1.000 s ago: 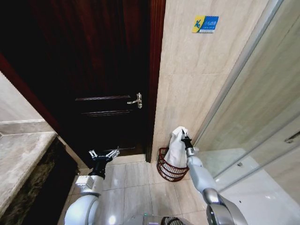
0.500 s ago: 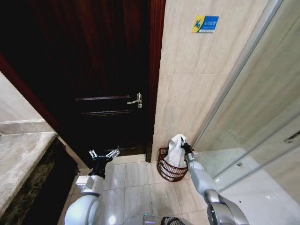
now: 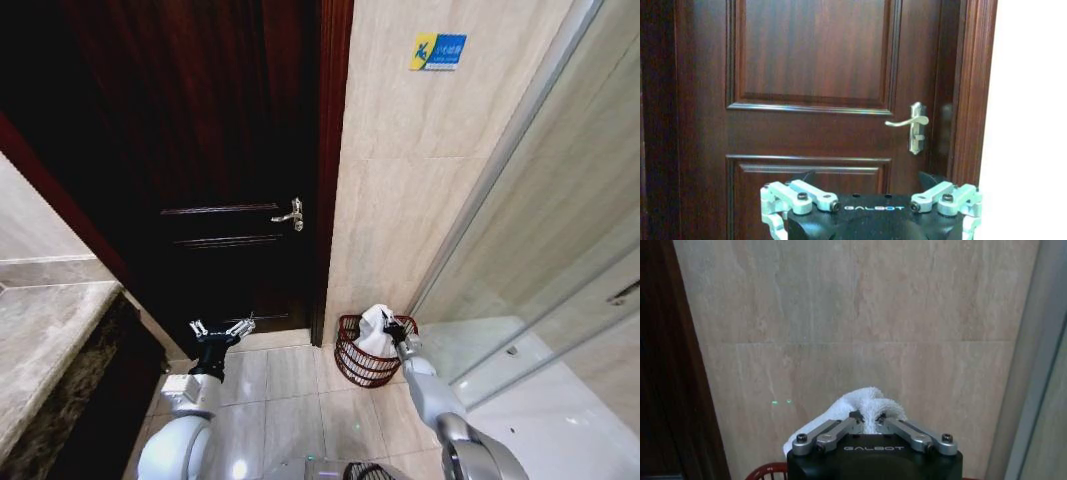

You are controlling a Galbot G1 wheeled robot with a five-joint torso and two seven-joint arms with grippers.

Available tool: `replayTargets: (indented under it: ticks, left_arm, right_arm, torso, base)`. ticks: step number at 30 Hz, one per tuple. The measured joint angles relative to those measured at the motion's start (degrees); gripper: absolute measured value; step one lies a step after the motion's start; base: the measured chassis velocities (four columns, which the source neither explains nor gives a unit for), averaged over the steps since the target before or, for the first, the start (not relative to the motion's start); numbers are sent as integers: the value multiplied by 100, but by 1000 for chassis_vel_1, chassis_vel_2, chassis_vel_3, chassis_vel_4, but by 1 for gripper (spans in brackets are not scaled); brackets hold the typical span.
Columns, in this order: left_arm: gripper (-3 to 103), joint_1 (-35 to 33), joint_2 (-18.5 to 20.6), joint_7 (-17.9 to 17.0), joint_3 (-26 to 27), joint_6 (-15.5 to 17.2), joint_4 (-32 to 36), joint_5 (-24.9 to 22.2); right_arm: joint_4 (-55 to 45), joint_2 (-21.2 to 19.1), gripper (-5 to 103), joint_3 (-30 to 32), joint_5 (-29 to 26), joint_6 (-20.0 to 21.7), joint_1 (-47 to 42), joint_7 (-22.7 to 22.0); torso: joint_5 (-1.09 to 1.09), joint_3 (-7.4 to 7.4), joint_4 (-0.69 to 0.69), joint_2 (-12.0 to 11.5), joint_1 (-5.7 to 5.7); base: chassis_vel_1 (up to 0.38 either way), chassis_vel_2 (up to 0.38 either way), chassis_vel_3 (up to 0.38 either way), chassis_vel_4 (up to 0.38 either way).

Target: Discard the used towel into the hamper.

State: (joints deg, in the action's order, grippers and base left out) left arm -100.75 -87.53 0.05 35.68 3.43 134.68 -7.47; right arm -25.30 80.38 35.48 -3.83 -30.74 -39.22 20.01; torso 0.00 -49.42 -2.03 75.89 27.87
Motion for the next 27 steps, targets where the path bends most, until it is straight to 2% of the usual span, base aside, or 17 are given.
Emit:
replayTargets:
  ticks: [11, 21, 25, 27]
  left_arm:
    - [100, 0, 0, 0, 0, 0, 0, 0]
    - [100, 1, 0, 0, 0, 0, 0, 0]
    - [100, 0, 0, 0, 0, 0, 0, 0]
    - [100, 0, 0, 0, 0, 0, 0, 0]
  right_arm:
    - [-111, 9, 4, 14, -21, -33, -235, -1]
    - [-374, -173, 4, -17, -35, -16, -756, -53]
    - [-320, -318, 4, -69, -33, 60, -863, -21]
    - [-235, -368, 4, -60, -33, 356, -793, 91]
  torso:
    - [1, 0, -2, -2, 3]
    - [1, 0, 0, -2, 3]
    - [-1, 0, 1, -1, 1]
    - [1, 0, 0, -1, 0]
  base:
    - [-44, 53, 56, -47]
    - [-55, 54, 48, -50]
    - [0, 0, 0, 0]
    - [0, 0, 0, 0]
